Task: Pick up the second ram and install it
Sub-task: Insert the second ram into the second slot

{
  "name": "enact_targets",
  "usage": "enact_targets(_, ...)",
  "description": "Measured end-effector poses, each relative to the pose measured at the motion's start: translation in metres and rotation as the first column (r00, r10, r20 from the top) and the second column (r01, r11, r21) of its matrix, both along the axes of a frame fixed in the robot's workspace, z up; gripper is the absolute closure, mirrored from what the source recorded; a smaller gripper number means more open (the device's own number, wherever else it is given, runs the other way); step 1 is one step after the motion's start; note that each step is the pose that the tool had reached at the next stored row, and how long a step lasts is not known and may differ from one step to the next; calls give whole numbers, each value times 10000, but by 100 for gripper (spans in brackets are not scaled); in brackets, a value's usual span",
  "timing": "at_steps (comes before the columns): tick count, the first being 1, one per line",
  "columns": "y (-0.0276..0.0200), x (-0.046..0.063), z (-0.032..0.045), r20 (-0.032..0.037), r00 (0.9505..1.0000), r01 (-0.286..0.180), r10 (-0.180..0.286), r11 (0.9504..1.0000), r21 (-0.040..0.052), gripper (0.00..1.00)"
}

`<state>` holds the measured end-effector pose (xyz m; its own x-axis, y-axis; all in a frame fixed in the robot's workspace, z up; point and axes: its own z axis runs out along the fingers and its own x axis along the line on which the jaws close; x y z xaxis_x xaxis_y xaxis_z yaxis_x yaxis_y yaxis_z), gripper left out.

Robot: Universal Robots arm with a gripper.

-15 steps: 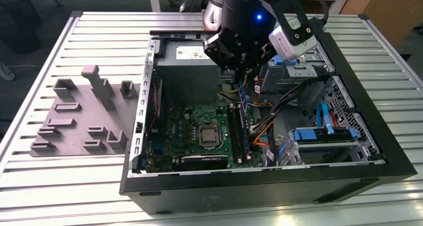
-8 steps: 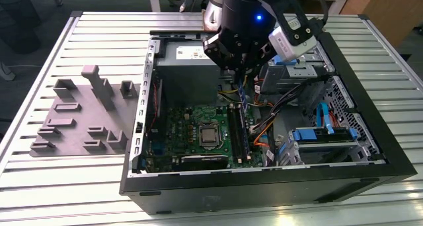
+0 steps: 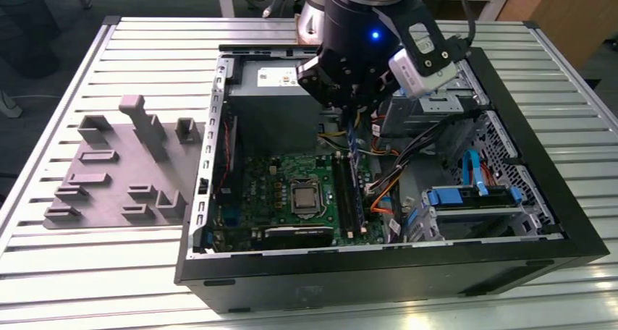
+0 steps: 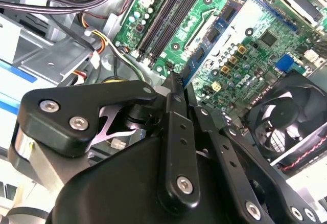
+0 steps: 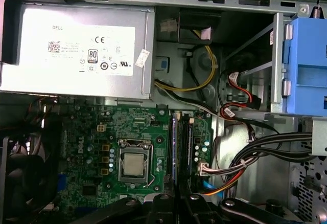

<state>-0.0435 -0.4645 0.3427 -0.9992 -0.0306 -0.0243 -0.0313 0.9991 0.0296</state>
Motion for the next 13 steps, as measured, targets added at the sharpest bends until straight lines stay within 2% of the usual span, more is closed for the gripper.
enact_targets(5, 0, 1, -81, -31, 10000, 0, 0, 10000, -1, 86)
enact_targets(13, 0, 1, -115, -32, 9999, 108, -108, 9999, 1, 86)
